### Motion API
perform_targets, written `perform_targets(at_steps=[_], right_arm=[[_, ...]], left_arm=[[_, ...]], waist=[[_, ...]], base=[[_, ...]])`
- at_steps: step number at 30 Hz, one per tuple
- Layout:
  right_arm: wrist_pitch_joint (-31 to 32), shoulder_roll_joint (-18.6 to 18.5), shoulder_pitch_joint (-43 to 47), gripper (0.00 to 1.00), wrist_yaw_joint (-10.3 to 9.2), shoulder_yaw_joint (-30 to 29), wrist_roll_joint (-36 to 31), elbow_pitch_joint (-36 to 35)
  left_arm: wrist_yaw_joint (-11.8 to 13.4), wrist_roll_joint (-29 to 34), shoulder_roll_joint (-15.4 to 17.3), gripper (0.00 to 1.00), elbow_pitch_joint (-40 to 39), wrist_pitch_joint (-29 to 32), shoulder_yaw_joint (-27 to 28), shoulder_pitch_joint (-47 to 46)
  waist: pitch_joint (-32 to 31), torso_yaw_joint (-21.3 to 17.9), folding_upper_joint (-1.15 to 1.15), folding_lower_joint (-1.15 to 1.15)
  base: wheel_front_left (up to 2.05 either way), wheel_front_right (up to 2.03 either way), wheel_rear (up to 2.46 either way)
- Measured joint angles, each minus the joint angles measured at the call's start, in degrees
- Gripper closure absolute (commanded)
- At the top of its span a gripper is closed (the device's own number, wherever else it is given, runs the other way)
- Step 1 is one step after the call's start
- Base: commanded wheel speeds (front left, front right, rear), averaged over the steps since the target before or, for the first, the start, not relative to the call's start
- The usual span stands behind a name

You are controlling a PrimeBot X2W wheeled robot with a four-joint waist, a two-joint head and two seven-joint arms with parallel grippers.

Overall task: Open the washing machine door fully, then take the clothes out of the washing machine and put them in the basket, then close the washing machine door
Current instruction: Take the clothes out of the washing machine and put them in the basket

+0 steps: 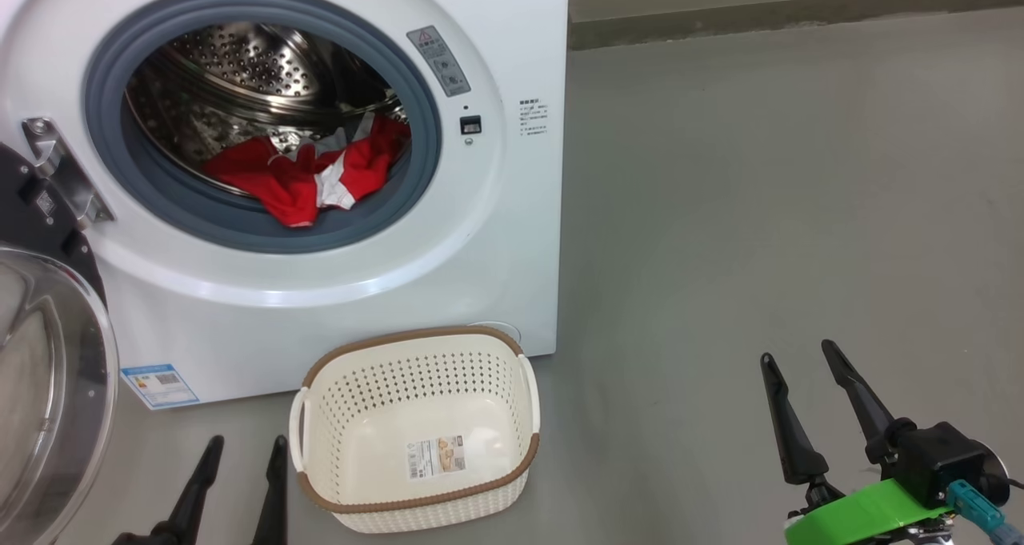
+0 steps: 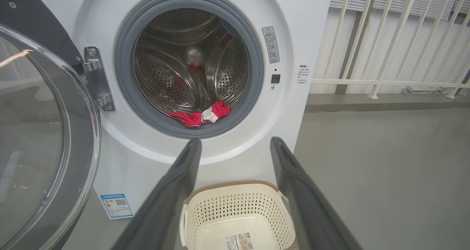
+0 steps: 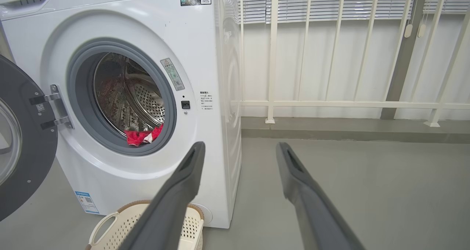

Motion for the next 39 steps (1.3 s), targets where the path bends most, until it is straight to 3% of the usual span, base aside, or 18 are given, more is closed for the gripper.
perform_targets(at_steps=[16, 39], right_arm=[[0.00, -0.44, 1.12, 0.00, 0.00, 0.92, 0.56, -0.23], [0.00, -0.60, 1.12, 0.00, 0.00, 2.09, 1.09, 0.19]], left_arm=[[1.76, 0.53, 0.69, 0.00, 0.71, 0.00, -0.15, 0.21], [2.44, -0.71, 0.24, 0.00, -2.07, -0.07, 0.89, 0.12]], waist=[[0.36, 0.97, 0.00, 0.00], [0.57, 1.71, 0.00, 0.00]], base=[[0.19, -0.25, 0.06], [1.47, -1.47, 0.00]])
